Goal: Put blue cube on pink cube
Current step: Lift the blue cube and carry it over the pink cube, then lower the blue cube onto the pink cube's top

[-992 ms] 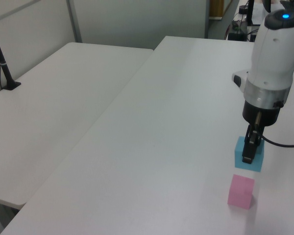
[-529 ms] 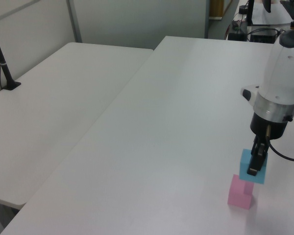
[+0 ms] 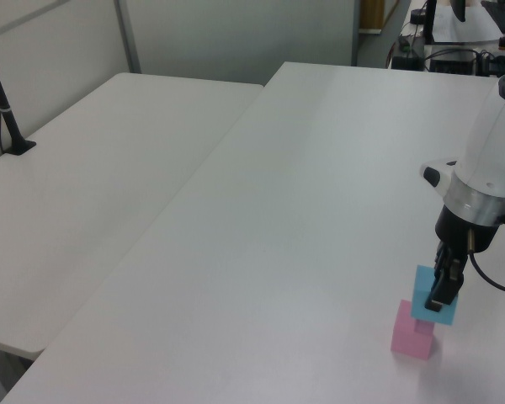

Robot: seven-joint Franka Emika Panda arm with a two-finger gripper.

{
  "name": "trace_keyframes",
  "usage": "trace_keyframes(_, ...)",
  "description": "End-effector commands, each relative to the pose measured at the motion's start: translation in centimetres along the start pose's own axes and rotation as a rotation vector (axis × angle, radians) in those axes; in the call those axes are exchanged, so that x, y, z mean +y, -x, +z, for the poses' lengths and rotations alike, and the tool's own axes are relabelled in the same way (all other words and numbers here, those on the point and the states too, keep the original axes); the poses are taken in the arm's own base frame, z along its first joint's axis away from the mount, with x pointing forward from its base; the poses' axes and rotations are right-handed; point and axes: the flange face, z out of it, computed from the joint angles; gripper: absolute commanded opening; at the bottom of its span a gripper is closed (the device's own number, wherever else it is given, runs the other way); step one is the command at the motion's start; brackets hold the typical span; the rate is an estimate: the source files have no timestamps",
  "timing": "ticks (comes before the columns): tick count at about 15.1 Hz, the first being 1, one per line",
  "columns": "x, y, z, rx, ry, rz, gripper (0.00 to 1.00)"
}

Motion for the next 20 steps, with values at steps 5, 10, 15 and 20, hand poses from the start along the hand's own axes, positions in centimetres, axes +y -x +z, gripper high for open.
trace_keyframes(5, 0.6, 0.0, 1.1, 0.063, 0.042, -0.031, 0.18)
trace_keyframes(10, 0.3, 0.1, 2.1, 0.069, 0.057, 0.014, 0.19)
trace_keyframes(15, 0.0, -0.2, 2.1, 0.082, 0.034, 0.045, 0.27)
trace_keyframes(20, -0.2, -0.5, 3.2, 0.073, 0.046, 0.046, 0.55)
